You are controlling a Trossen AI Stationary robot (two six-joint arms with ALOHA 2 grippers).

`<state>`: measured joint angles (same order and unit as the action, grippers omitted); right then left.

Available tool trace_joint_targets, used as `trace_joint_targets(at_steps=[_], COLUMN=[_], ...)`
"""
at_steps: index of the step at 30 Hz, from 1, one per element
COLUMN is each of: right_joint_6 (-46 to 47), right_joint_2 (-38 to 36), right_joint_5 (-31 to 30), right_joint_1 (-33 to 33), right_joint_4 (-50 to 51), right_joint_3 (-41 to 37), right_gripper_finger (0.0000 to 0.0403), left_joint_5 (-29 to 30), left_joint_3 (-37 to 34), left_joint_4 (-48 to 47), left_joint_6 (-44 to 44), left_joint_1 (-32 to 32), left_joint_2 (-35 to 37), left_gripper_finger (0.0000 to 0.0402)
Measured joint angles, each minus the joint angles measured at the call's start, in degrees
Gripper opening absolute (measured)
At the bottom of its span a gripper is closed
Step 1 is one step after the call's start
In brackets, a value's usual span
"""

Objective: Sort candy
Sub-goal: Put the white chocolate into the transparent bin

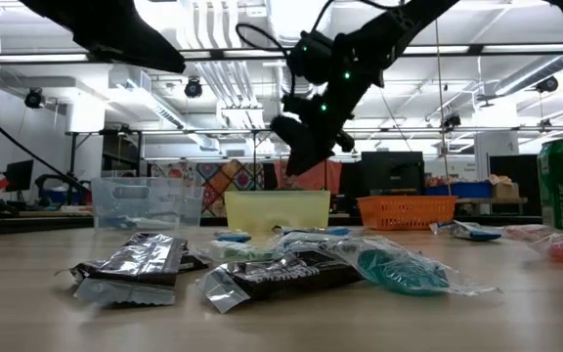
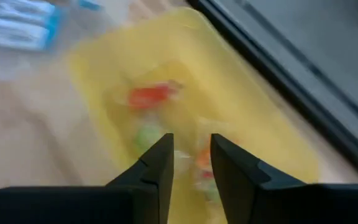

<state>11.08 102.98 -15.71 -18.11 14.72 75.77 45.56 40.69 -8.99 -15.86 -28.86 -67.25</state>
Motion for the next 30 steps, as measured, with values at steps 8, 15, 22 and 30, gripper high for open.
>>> trace_joint_targets(at_steps=[8, 15, 22, 30], right_joint_6=[13.6, 24.9, 34.2, 30.3], right_joint_2=[-1.5, 0.1, 2.7, 9.7], right_joint_5=[15.1, 1.0, -11.9, -12.8], right_joint_1=[9.7, 22.2, 30.3, 30.8], right_joint_4=[-0.5, -0.7, -0.1, -7.8], right_joint_3=[0.0, 0.0, 0.0, 0.0], right_gripper_finger=[0.0100, 0.0107, 0.0107, 0.0107], left_joint_5=[0.5, -0.6, -1.5, -1.5], left_joint_3=[0.0, 1.2, 2.4, 2.4], left_joint_4=[-1.0, -4.4, -8.1, -8.8], left_joint_6=[-12.8, -19.6, -19.2, -18.8], left_joint_1=[0.0, -0.6, -1.5, -1.4], left_joint_2=[-0.7, 1.3, 2.0, 2.0], left_gripper_finger=[0.0137, 0.0137, 0.0137, 0.0137])
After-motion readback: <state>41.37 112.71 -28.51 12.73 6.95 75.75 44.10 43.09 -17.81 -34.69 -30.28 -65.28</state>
